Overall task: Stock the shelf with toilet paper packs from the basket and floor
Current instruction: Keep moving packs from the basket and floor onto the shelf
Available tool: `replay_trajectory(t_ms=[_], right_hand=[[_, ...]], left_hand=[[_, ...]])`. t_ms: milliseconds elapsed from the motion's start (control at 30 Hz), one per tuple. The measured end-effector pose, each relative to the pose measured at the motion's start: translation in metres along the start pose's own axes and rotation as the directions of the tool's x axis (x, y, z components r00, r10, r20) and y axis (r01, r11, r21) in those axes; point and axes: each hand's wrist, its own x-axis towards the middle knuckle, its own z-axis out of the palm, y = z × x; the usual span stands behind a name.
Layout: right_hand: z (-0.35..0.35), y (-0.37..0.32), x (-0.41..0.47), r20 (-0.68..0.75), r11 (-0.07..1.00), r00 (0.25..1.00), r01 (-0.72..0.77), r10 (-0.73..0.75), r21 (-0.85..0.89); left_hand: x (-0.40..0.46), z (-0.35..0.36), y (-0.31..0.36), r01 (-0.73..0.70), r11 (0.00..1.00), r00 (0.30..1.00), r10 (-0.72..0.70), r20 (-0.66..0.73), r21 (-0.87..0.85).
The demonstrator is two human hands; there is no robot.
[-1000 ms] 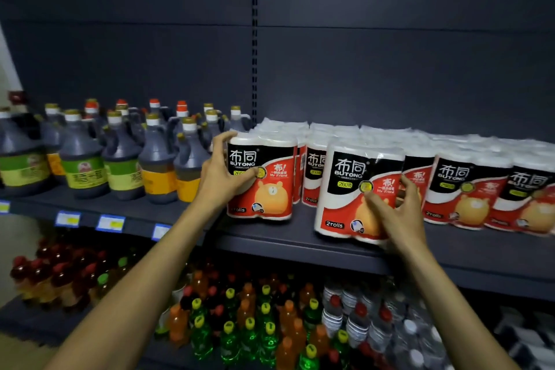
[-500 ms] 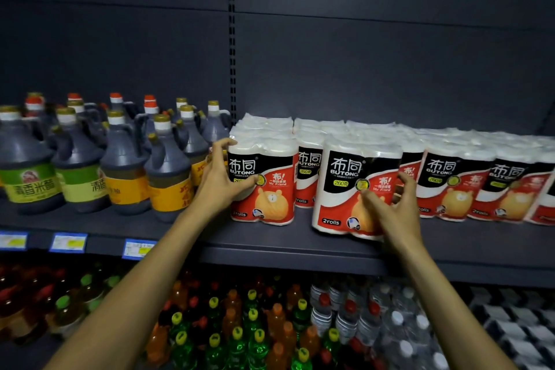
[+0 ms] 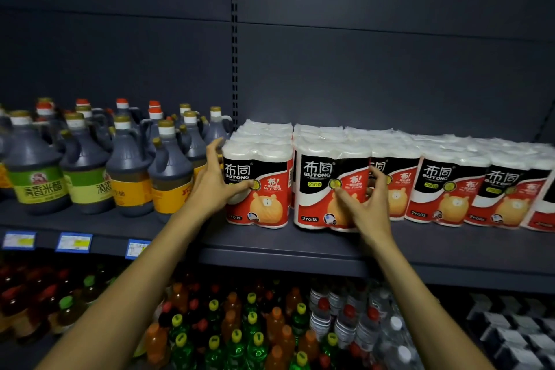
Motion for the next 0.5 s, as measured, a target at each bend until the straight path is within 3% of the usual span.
replay_trajectory(t_ms=[300,500], right_hand=[[0.015,0.008,-0.007,0.017,0.996,0.999,-0.037,0.039,-0.079],[0.001,-0.005,-0.007,0.054,0.978,0.994,-0.085,0.097,-0.189]], left_hand=[[-0.019,-0.021,-0.004,0.147,0.951,0.966,-0.197,0.168,0.27],[-0.041,-0.027,-0.001,0.128,0.935,0.954,-0.207,0.218,0.33]])
